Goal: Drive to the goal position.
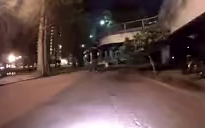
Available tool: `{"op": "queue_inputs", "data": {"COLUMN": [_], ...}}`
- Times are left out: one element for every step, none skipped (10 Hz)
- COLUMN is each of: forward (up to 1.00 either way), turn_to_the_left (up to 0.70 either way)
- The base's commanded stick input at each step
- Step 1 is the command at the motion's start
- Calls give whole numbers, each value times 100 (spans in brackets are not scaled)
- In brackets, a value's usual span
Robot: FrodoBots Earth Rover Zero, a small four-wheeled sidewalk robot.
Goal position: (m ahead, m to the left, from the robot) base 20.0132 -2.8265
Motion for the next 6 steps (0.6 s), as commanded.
{"op": "queue_inputs", "data": {"forward": [70,70,70,70,70,70], "turn_to_the_left": [0,0,3,13,14,14]}}
